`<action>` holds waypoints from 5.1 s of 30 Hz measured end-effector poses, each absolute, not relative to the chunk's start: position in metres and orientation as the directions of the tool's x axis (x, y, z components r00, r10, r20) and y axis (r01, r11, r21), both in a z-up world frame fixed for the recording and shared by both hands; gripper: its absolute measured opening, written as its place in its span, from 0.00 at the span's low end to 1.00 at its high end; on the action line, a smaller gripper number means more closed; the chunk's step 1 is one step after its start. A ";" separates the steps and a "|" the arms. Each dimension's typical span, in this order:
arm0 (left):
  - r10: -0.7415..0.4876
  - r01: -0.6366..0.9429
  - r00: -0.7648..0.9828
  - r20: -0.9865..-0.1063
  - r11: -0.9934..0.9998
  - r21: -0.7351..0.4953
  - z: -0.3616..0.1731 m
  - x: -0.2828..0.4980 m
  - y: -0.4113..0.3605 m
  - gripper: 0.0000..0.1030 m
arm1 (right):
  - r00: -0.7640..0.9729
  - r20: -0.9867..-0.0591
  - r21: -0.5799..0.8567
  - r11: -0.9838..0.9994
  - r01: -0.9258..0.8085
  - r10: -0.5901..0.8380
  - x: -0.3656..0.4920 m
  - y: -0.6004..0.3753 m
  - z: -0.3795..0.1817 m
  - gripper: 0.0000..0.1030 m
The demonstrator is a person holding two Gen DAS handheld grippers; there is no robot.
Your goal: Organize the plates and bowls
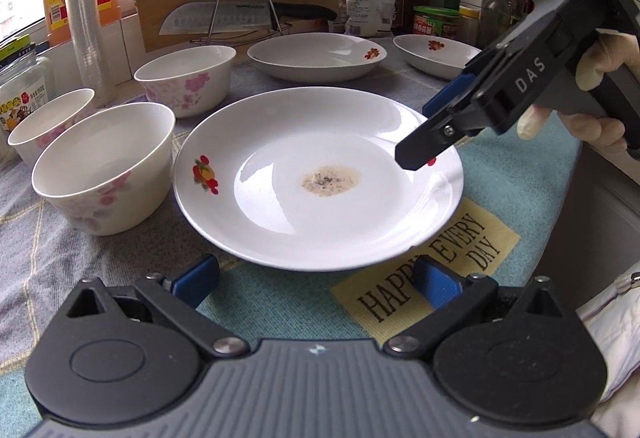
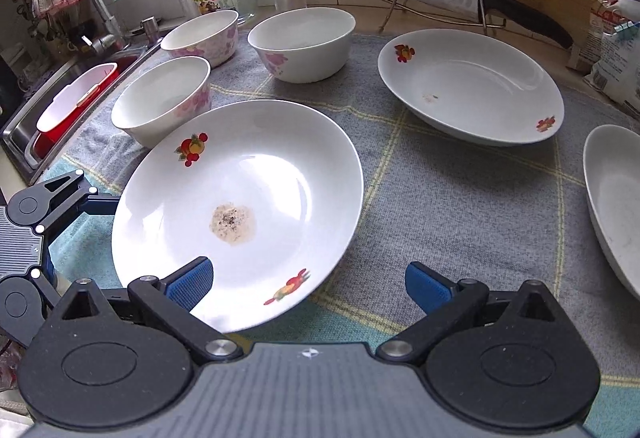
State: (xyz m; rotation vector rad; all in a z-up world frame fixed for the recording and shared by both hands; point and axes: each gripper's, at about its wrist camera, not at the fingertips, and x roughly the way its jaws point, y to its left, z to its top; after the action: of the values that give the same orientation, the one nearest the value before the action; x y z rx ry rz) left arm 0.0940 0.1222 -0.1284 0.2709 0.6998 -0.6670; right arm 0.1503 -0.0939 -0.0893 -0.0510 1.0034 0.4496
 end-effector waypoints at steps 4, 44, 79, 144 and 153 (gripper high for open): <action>-0.486 0.658 0.568 -0.664 0.753 0.013 -0.129 0.097 0.123 1.00 | 0.438 -0.831 0.158 0.901 -0.405 0.343 0.165 -0.085 -0.092 1.00; -0.536 0.718 0.532 -0.655 0.696 0.014 -0.132 0.111 0.123 1.00 | 0.318 -0.904 0.079 0.844 -0.531 0.284 0.191 -0.059 -0.099 1.00; -0.542 0.720 0.534 -0.649 0.694 0.013 -0.133 0.110 0.124 1.00 | 0.184 -0.886 0.289 0.817 -0.499 0.426 0.245 -0.054 -0.095 1.00; -0.504 0.722 0.507 -0.699 0.691 0.026 -0.127 0.114 0.116 0.98 | 0.000 -0.833 0.498 0.750 -0.436 0.553 0.268 -0.082 -0.087 0.92; -0.515 0.740 0.489 -0.704 0.672 0.021 -0.113 0.113 0.107 0.98 | 0.052 -0.824 0.489 0.754 -0.438 0.564 0.254 -0.097 -0.071 0.92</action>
State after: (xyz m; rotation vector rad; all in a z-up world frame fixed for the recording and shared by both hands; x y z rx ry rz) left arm 0.1132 0.1067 -0.1130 0.3437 0.7259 -0.7810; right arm 0.2542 -0.0966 -0.0709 0.1173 1.3136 0.7646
